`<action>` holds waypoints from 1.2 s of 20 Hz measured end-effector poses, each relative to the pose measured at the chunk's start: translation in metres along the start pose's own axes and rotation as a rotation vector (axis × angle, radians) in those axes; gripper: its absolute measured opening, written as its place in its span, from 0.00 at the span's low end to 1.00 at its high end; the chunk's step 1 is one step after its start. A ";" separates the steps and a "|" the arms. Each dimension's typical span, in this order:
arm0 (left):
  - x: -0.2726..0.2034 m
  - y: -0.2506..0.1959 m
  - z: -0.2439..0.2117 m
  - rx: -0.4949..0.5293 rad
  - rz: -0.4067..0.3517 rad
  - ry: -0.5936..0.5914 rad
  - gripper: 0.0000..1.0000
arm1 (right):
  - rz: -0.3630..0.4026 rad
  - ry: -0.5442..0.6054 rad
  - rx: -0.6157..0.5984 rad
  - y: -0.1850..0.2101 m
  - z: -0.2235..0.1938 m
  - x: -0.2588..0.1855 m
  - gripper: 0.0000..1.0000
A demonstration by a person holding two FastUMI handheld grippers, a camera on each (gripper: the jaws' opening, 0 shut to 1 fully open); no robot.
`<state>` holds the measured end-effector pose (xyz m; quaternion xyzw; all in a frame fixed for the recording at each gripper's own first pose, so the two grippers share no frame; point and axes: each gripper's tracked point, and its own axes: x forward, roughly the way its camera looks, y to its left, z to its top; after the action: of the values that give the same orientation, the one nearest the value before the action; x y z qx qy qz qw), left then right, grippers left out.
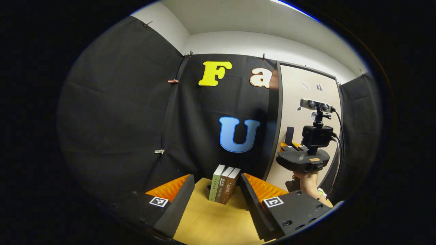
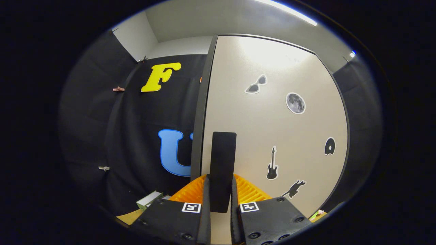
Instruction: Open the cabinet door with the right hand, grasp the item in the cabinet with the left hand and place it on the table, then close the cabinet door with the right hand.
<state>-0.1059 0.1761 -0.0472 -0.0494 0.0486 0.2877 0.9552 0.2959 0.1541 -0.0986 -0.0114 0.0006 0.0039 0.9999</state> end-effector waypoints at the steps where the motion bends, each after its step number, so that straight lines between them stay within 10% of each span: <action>1: -0.001 0.000 0.000 -0.001 -0.002 -0.002 0.86 | 0.003 0.008 0.004 0.000 0.000 0.000 0.27; 24: -0.020 -0.080 -0.020 0.061 -0.388 0.043 0.86 | 0.134 0.102 0.046 -0.038 0.027 -0.124 0.26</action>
<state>-0.0794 0.0963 -0.0589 -0.0348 0.0673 0.0953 0.9926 0.1719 0.1162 -0.0709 0.0115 0.0522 0.0702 0.9961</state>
